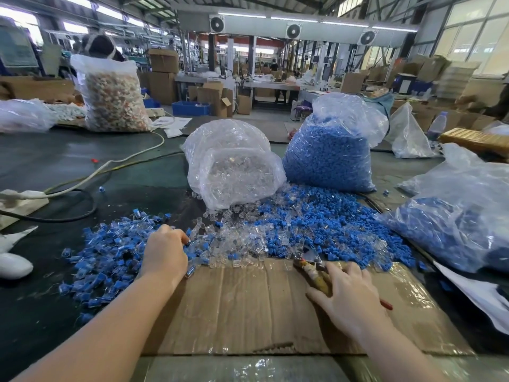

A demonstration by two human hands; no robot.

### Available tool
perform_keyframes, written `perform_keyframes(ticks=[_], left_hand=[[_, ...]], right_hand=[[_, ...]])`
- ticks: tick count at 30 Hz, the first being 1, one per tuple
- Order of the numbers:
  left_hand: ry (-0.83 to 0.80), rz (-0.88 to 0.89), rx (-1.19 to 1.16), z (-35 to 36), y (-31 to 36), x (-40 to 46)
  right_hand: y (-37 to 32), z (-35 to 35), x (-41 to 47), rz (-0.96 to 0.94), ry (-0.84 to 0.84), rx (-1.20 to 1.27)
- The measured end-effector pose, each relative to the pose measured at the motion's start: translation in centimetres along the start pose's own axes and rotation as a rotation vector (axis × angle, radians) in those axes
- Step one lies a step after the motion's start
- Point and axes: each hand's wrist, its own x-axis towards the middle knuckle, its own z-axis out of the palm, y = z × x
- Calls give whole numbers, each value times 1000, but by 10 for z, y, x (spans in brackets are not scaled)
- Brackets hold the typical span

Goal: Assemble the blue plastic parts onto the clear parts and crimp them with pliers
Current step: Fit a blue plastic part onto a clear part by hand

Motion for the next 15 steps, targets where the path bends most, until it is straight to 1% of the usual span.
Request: perform_keyframes(ticks=[2,4,7,9,11,13,15], left_hand=[[17,27,63,1,3,-2],[74,68,61,3,10,-5],[104,142,-90,8,30,-14],[63,183,-216,14,45,-23],[-15,206,-298,23,59,-33],[-73,214,-333,31,67,-42],[-96,212,-348,39,72,-48]], right_hand=[[3,-2,3,8,-6,42],[8,-5,9,20,31,115],[21,-9,26,40,160,149],[31,-10,38,95,192,143],[38,-8,46,155,191,106],[41,-5,50,169,203,55],[43,-3,53,153,235,7]])
